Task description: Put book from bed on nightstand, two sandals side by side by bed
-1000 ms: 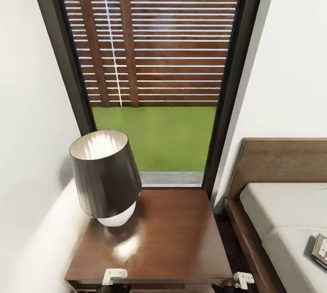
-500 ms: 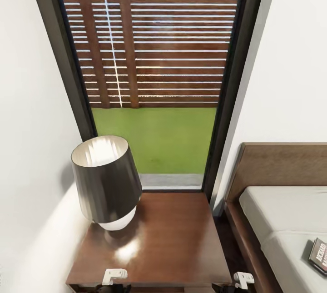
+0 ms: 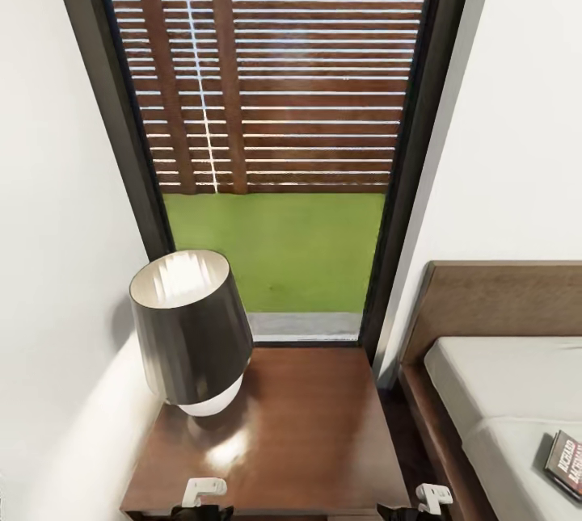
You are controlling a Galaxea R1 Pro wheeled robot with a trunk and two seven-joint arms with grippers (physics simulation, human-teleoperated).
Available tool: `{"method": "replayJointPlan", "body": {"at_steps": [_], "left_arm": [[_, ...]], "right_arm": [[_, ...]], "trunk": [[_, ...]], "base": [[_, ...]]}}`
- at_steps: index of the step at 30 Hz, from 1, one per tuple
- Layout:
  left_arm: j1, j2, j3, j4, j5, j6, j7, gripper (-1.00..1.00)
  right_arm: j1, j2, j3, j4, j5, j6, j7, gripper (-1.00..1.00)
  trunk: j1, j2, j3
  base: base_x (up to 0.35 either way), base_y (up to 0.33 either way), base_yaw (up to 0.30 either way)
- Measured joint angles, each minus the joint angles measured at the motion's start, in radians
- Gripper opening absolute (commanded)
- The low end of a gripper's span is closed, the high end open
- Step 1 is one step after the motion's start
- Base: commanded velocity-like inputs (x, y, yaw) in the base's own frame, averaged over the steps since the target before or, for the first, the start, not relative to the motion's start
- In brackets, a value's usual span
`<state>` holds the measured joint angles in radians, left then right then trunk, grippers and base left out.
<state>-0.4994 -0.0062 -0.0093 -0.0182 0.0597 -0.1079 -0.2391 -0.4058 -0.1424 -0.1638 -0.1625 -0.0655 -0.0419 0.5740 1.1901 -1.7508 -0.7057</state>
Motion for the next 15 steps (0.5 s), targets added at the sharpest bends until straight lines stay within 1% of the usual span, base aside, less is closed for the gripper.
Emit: {"method": "replayJointPlan", "body": {"at_steps": [15], "left_arm": [[0.0, 0.0, 0.0, 0.0, 0.0, 0.001, -0.001, 1.0]], "right_arm": [[0.0, 0.0, 0.0, 0.0, 0.0, 0.0, 0.0, 1.0]], "trunk": [[-0.058, 0.105, 0.047]], "base": [[0.0, 0.0, 0.0]]}}
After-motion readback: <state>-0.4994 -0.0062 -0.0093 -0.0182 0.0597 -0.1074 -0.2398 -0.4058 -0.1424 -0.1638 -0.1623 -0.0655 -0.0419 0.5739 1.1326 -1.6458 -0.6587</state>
